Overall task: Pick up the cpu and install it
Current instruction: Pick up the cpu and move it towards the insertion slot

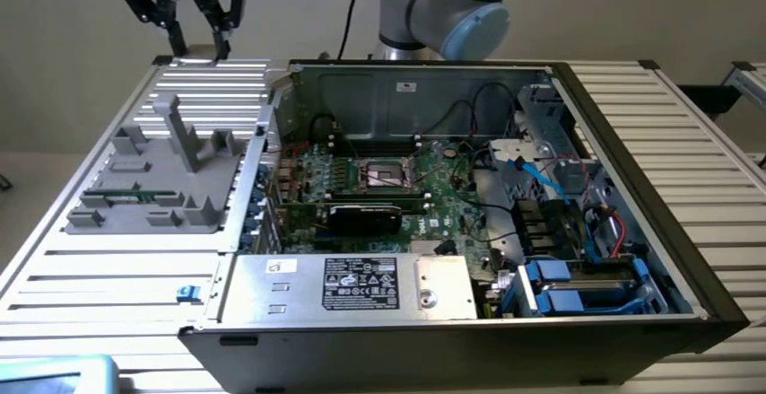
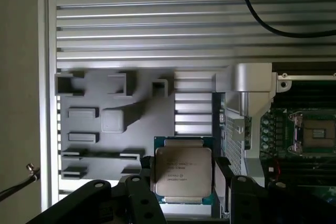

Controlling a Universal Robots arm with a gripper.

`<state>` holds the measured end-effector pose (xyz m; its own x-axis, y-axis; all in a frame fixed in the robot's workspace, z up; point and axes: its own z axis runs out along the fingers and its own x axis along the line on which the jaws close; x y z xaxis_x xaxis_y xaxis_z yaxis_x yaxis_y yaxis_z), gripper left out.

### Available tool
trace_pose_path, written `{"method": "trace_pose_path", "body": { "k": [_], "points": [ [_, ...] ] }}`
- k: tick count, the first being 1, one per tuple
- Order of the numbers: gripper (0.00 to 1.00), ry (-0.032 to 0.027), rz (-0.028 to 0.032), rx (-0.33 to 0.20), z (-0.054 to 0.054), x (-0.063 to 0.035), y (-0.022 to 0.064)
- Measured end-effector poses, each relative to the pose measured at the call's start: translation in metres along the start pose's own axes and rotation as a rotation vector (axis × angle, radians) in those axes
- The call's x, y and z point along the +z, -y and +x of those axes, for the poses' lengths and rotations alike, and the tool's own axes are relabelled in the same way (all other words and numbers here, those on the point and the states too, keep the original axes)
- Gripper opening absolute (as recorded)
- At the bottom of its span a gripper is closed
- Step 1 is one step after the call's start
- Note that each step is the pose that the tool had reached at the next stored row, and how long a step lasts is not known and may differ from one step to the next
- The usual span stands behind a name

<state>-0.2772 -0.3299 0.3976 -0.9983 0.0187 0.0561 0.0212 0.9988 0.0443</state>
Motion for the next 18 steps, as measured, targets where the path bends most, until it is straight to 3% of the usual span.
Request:
{"method": "trace_pose_path", "body": {
  "k": [18],
  "points": [
    [0.54, 0.0000, -0.0001, 0.000, -0.082, -0.0055, -0.0018]
  ]
}}
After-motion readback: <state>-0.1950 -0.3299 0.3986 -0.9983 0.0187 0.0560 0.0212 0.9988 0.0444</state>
